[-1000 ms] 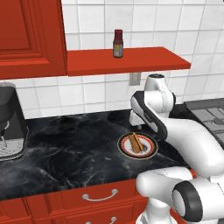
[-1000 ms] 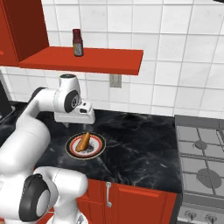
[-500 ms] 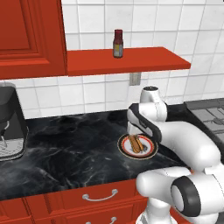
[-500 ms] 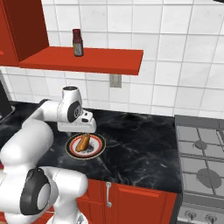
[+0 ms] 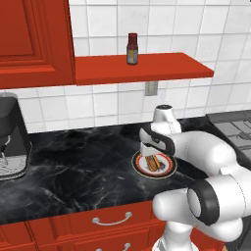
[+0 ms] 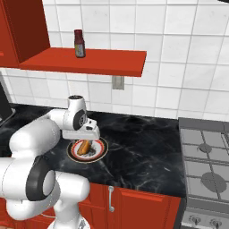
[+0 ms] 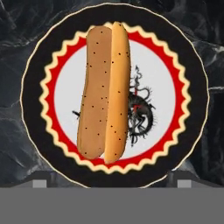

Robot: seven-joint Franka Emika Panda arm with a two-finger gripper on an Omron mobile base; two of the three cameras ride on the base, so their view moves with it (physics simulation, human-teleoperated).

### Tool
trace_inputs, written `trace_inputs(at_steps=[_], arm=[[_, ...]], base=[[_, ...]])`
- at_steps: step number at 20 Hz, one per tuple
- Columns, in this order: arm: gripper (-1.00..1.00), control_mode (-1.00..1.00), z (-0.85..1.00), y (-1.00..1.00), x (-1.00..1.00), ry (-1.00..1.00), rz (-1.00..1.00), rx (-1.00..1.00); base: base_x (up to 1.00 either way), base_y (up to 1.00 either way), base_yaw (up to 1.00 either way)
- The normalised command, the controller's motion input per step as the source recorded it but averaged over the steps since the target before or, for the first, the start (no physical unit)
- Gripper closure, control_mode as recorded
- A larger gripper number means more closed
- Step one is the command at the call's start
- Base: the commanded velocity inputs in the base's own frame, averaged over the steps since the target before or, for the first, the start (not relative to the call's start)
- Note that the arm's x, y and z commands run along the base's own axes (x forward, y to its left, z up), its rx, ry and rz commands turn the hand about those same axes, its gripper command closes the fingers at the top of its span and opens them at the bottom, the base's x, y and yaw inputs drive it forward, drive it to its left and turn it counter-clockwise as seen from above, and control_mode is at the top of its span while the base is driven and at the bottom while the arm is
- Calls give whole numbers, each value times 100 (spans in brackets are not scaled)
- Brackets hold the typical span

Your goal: Move the hot dog bun to the plate on the dining table and place the condiment next to that plate. Then navigate to the fridge and take the sausage and place it on the plate as well.

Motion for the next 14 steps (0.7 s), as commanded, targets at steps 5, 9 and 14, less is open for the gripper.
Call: trace_inputs(at_steps=[5, 9, 14], arm=[[-100, -100, -21, 0, 34, 4, 0, 0], [-100, -100, -22, 0, 10, 1, 0, 0], [-100, -100, -23, 1, 0, 0, 0, -2]], base=[[0, 0, 0], [0, 0, 0], [0, 0, 0]])
